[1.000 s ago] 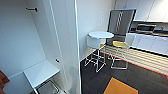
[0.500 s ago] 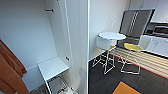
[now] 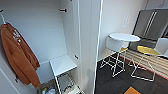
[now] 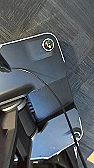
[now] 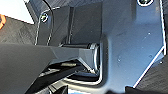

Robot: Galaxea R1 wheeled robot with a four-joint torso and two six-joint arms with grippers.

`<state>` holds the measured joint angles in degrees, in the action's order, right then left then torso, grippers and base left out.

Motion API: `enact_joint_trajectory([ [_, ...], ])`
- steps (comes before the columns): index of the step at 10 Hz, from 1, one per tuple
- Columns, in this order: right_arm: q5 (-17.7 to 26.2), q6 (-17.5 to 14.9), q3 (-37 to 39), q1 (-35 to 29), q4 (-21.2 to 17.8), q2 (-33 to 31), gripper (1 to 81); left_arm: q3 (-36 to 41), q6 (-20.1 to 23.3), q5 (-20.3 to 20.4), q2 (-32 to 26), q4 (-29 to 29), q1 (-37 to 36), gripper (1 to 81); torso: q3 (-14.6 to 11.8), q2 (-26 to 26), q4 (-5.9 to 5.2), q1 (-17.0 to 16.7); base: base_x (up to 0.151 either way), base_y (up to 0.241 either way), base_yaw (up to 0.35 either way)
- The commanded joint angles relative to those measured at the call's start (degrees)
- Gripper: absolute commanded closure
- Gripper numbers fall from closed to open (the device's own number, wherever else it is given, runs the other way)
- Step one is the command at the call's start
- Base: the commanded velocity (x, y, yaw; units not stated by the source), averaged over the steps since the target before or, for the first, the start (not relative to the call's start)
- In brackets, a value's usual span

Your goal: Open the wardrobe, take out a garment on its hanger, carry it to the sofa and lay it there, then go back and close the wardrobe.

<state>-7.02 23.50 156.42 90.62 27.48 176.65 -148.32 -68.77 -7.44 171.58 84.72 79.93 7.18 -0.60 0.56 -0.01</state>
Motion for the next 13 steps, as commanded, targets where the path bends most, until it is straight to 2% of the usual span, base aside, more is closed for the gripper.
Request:
enact_joint_trajectory([
  [1, 2.7, -0.2, -0.2, -1.5, -0.1, 0.7, 1.0, 0.1, 0.6, -2.3, 0.0, 0.8, -2.7, 1.0, 0.0, 0.0, 0.00, 0.0, 0.000, 0.000, 0.296],
  [13, 2.7, -0.2, -0.1, -1.5, -0.1, 1.0, 1.0, 0.1, 0.7, -2.3, 0.2, 0.8, -2.6, 1.0, 0.0, 0.0, 0.00, 0.0, 0.000, 0.000, 0.294],
])
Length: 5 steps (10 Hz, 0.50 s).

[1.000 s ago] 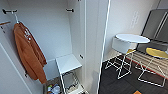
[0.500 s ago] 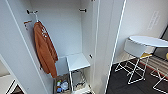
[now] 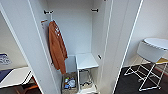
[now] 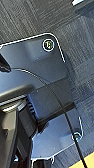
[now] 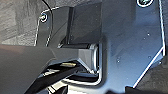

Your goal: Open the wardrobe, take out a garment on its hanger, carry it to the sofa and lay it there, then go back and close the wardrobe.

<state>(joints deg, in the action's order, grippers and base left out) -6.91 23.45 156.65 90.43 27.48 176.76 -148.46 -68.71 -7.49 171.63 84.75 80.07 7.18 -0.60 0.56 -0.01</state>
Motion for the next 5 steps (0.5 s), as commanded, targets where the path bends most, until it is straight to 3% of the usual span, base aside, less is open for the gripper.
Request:
enact_joint_trajectory([
  [1, 2.6, -0.3, -0.3, -1.3, -0.1, 0.9, 1.0, 0.3, 0.6, -2.3, 0.1, 0.8, -2.8, 1.0, 0.0, 0.0, 0.00, 0.0, 0.000, 0.000, 0.269],
  [5, 2.5, -0.2, -0.2, -1.2, -0.1, 0.9, 1.0, 0.3, 0.7, -2.3, 0.4, 0.8, -2.8, 1.0, 0.0, 0.0, 0.00, 0.0, 0.000, 0.000, 0.214],
])
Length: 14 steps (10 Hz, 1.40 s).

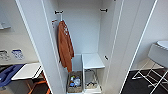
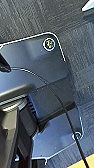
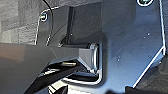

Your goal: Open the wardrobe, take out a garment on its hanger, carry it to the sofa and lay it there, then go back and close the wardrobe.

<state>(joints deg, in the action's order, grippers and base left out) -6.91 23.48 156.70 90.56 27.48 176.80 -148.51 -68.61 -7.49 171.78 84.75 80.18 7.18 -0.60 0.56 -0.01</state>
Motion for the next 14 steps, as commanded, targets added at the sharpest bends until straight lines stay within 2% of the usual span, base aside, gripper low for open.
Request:
enact_joint_trajectory([
  [1, 2.6, -0.2, -0.3, -1.4, -0.1, 0.9, 1.0, 0.3, 0.6, -2.3, 0.2, 0.8, -2.9, 1.0, 0.0, 0.0, 0.00, 0.0, 0.000, 0.000, 0.000],
  [9, 2.5, -0.2, -0.3, -1.4, -0.1, 0.8, 1.0, 0.3, 0.4, -2.3, 0.1, -0.3, -2.9, 1.0, 0.0, 0.0, 0.00, 0.0, 0.000, 0.000, -0.011],
  [14, 2.5, -0.2, -0.3, -1.6, -0.1, 0.8, 1.0, 0.3, 0.4, -2.3, 0.0, -0.4, -2.8, 1.0, 0.0, -0.1, 0.00, 0.0, 0.108, 0.000, 0.000],
])
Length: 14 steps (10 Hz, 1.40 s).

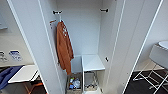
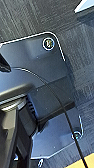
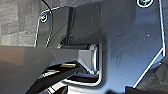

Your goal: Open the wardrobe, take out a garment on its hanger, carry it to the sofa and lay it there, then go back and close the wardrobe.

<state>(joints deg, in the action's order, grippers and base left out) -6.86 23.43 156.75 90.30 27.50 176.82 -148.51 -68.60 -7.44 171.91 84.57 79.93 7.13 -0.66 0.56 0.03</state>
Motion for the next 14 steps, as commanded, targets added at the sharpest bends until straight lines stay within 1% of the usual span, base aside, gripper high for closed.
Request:
enact_joint_trajectory([
  [1, 2.5, -0.1, -0.3, -1.5, -0.1, 0.8, 1.0, 0.3, 0.4, -2.3, -0.2, -0.2, -2.5, 1.0, 0.0, 0.0, 0.00, 0.0, 0.132, 0.000, 0.000],
  [6, 2.6, -0.1, -0.2, -2.7, -0.3, 0.6, 1.0, 0.3, 0.3, -2.3, -0.2, -0.2, -2.5, 1.0, 0.0, 0.0, 0.00, 0.0, 0.128, 0.000, 0.000],
  [10, 2.5, 0.2, -0.2, -3.3, -0.2, 0.6, 1.0, 0.3, 0.2, -2.3, -0.3, -0.2, -2.5, 1.0, 0.0, 0.0, 0.00, 0.1, 0.107, 0.000, 0.000],
  [12, 2.6, 0.3, -0.2, -3.5, -0.3, 0.4, 1.0, 0.3, 0.2, -2.3, -0.4, -0.2, -2.5, 1.0, 0.0, 0.1, 0.00, 0.1, 0.000, 0.000, 0.000],
  [14, 1.5, 0.7, -0.6, -4.3, -0.8, -1.4, 1.0, 0.5, -0.2, -1.9, -1.7, -0.9, -2.3, 1.0, 0.0, 0.1, 0.00, 0.1, 0.000, 0.000, 0.000],
])
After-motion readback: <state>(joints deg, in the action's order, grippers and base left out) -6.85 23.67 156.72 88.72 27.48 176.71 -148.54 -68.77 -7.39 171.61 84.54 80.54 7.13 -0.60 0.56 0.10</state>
